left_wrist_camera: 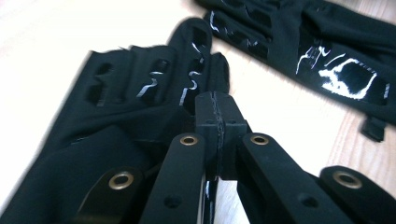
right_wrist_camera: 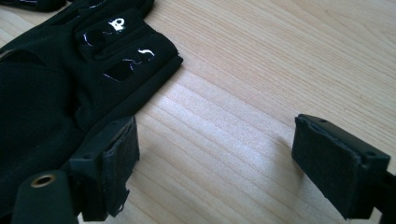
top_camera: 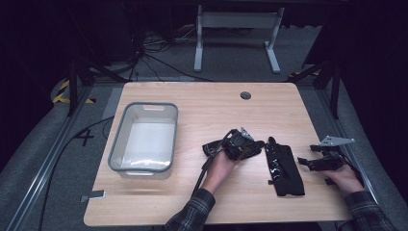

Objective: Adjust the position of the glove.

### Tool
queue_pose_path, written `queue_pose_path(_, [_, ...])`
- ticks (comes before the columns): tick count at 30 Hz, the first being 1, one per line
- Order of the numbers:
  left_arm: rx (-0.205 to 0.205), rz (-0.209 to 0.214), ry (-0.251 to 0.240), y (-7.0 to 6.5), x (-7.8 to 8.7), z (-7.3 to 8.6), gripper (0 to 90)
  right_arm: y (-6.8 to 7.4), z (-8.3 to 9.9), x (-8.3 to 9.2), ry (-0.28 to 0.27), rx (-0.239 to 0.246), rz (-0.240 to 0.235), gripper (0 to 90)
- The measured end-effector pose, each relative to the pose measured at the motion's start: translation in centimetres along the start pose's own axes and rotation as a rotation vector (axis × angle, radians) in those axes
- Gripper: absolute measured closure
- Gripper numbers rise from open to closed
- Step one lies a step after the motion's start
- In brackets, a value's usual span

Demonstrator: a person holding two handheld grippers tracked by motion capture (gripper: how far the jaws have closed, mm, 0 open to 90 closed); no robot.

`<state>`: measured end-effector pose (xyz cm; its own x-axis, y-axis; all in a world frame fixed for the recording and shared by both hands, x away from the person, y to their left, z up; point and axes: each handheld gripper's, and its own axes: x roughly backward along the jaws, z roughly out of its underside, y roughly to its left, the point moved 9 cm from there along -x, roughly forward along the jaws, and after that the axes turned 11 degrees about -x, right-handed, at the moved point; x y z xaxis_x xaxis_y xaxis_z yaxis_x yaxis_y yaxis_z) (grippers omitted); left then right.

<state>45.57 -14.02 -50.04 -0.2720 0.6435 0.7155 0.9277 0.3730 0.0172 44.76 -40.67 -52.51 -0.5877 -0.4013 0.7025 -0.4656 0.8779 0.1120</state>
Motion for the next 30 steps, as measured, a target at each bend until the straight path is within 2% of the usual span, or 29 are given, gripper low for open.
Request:
queue_pose_path(2, [0.006, -0.02, -0.006, 0.6, 1.0, 0.2, 89.8, 0.0, 0.0, 0.0, 0.0, 0.0, 0.0, 15.5])
queue_pose_path(3, [0.02, -0.045, -0.015, 1.3, 1.9, 0.6, 89.7, 0.0, 0.0, 0.0, 0.0, 0.0, 0.0, 15.5])
queue_pose_path(4, [0.02, -0.045, -0.015, 1.3, 1.9, 0.6, 89.7, 0.0, 0.0, 0.0, 0.0, 0.0, 0.0, 15.5])
queue_pose_path(5, [0.037, -0.072, -0.016, 2.1, 2.7, 1.1, 89.8, 0.0, 0.0, 0.0, 0.0, 0.0, 0.0, 15.5])
queue_pose_path(6, [0.037, -0.072, -0.016, 2.1, 2.7, 1.1, 89.8, 0.0, 0.0, 0.0, 0.0, 0.0, 0.0, 15.5])
queue_pose_path(7, [0.057, -0.096, -0.019, 3.0, 3.4, 1.6, 89.7, 0.0, 0.0, 0.0, 0.0, 0.0, 0.0, 15.5])
queue_pose_path(8, [0.057, -0.096, -0.019, 3.0, 3.4, 1.6, 89.8, 0.0, 0.0, 0.0, 0.0, 0.0, 0.0, 15.5])
queue_pose_path(9, [0.077, -0.125, -0.016, 4.0, 3.9, 2.2, 89.7, 0.0, 0.0, 0.0, 0.0, 0.0, 0.0, 15.5])
queue_pose_path(11, [0.105, -0.144, -0.01, 4.8, 4.1, 2.8, 89.7, 0.0, 0.0, 0.0, 0.0, 0.0, 0.0, 15.5])
queue_pose_path(12, [0.105, -0.144, -0.01, 4.8, 4.1, 2.8, 89.8, 0.0, 0.0, 0.0, 0.0, 0.0, 0.0, 15.5])
queue_pose_path(13, [0.128, -0.159, 0.008, 5.4, 4.0, 3.6, 89.8, 0.0, 0.0, 0.0, 0.0, 0.0, 0.0, 15.5])
queue_pose_path(14, [0.128, -0.159, 0.008, 5.4, 4.0, 3.6, 89.7, 0.0, 0.0, 0.0, 0.0, 0.0, 0.0, 15.5])
queue_pose_path(15, [0.145, -0.162, 0.023, 5.6, 3.9, 4.1, 89.7, 0.0, 0.0, 0.0, 0.0, 0.0, 0.0, 15.5])
queue_pose_path(17, [0.152, -0.172, 0.06, 6.0, 3.4, 4.9, 89.7, 0.0, 0.0, 0.0, 0.0, 0.0, 0.0, 15.5])
queue_pose_path(19, [0.151, -0.174, 0.086, 5.9, 3.0, 5.4, 89.7, 0.0, 0.0, 0.0, 0.0, 0.0, 0.0, 15.5])
queue_pose_path(24, [0.137, -0.156, 0.111, 5.2, 2.9, 5.6, 89.7, 0.0, 0.0, 0.0, 0.0, 0.0, 0.0, 15.5])
queue_pose_path(30, [0.118, -0.115, 0.145, 3.0, 3.4, 6.2, 89.8, 0.0, 0.0, 0.0, 0.0, 0.0, 0.0, 15.5])
